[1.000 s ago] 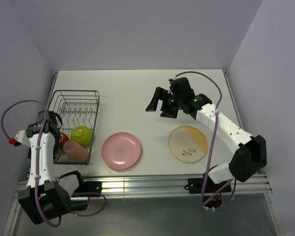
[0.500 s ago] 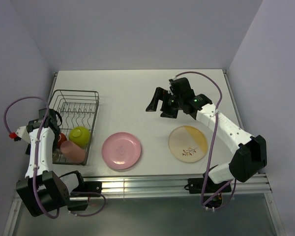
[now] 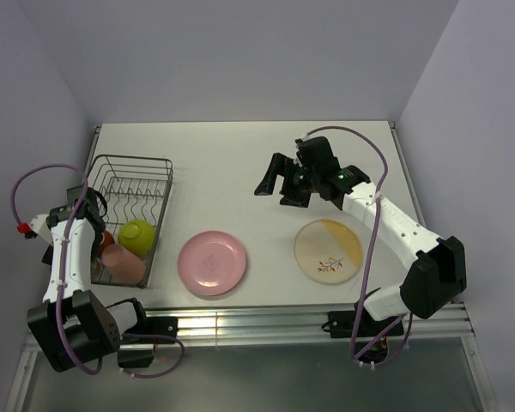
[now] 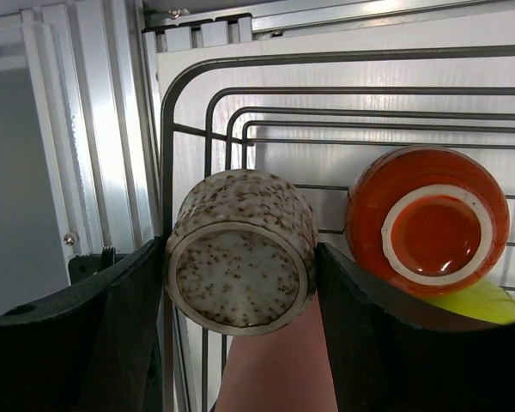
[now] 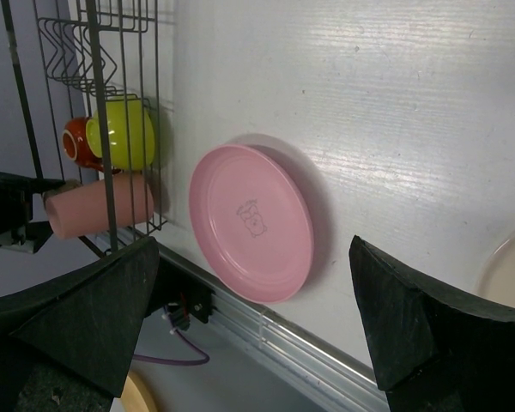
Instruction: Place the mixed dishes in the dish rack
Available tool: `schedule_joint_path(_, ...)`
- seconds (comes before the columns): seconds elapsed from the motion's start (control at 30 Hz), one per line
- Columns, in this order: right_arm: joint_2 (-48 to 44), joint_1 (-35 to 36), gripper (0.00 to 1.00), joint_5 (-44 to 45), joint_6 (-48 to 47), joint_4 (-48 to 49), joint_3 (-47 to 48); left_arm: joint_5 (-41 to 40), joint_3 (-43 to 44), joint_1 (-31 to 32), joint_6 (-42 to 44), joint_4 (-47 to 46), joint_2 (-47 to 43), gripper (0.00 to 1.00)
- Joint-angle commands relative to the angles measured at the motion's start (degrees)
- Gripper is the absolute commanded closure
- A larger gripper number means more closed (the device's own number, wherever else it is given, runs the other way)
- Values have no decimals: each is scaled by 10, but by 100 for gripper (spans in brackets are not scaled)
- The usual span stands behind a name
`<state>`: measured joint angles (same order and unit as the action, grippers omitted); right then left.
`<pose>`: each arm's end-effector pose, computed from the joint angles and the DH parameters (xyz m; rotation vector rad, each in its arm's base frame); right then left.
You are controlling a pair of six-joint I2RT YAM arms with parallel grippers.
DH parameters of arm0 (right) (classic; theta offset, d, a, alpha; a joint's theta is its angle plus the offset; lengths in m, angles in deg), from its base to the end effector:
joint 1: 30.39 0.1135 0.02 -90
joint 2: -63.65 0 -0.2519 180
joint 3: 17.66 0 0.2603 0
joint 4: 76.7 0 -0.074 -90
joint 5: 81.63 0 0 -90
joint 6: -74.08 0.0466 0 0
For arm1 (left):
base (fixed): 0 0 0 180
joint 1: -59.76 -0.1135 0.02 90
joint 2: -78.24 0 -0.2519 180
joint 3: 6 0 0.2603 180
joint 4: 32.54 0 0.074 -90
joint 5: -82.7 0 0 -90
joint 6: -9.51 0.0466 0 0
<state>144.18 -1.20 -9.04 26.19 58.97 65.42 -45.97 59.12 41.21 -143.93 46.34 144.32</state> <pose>0.2786 0.1716 0.2946 0.1093 2.4629 0.9476 0.1781 0.0905 0.2308 -1.7824 1.9260 0.7616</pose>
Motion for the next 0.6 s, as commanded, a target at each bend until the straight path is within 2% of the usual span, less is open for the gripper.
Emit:
schedule_joint_path(0.0, -20, -2, 1, 2, 2, 22, -8, 135, -31, 14, -35, -150, 14, 100)
schedule_joint_path(0.13, -22, -3, 1, 2, 2, 23, -14, 131, -41, 20, -30, -163, -4, 100)
schedule_joint_path(0.43, -27, -2, 1, 3, 3, 23, -11, 179, -49, 30, 9, -208, -10, 100)
schedule_joint_path(0.57, -24, -2, 1, 1, 3, 21, -9, 166, -43, 35, 3, -194, -15, 100)
